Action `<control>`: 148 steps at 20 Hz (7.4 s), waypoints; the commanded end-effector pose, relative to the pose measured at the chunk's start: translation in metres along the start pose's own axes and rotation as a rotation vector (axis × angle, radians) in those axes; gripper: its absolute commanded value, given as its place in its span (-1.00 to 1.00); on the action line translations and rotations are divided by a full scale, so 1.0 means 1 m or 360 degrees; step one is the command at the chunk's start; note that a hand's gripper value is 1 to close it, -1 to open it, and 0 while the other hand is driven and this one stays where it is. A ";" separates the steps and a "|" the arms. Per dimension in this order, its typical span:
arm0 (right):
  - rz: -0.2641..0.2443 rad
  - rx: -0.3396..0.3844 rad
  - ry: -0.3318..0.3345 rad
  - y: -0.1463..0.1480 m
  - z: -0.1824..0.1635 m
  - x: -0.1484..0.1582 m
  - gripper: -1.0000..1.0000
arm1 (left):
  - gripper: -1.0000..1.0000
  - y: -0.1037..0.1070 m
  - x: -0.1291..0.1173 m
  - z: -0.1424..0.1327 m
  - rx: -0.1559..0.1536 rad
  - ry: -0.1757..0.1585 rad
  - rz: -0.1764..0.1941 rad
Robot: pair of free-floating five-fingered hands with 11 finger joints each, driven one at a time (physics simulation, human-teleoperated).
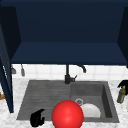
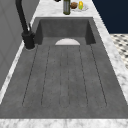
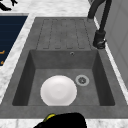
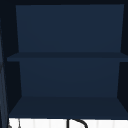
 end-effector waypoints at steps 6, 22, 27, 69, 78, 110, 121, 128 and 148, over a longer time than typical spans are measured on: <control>0.0005 0.0094 -0.0001 -0.043 0.013 -0.006 -1.00 | 0.00 0.000 0.000 0.000 0.0000 0.0000 0.0000; -0.0073 -0.0033 0.0374 -0.049 0.045 -0.043 -1.00 | 0.00 0.000 0.000 0.000 0.0000 0.0000 0.0000; -0.0088 -0.0038 0.0560 -0.047 0.045 -0.046 -1.00 | 0.00 0.000 0.000 0.000 0.0000 0.0000 0.0000; -0.0088 -0.0021 0.1135 0.093 0.166 -0.053 -1.00 | 0.00 0.000 0.000 0.000 0.0000 0.0000 0.0000; -0.0106 -0.0027 0.1145 0.159 0.160 -0.068 -1.00 | 0.00 0.000 0.000 0.000 0.0000 0.0000 0.0000; 0.0071 -0.0014 0.1017 0.183 0.093 -0.111 1.00 | 0.00 0.000 0.000 0.000 0.0000 0.0000 0.0000; 0.0098 -0.0423 0.0979 0.167 0.123 -0.111 1.00 | 0.00 0.000 0.000 0.000 0.0000 0.0000 0.0000; 0.0024 -0.0366 0.0945 0.158 0.172 -0.086 1.00 | 0.00 0.000 0.000 0.000 0.0000 0.0000 0.0000; 0.0037 -0.0337 0.0970 0.152 0.227 0.047 1.00 | 0.00 0.000 0.000 0.000 0.0000 0.0000 0.0000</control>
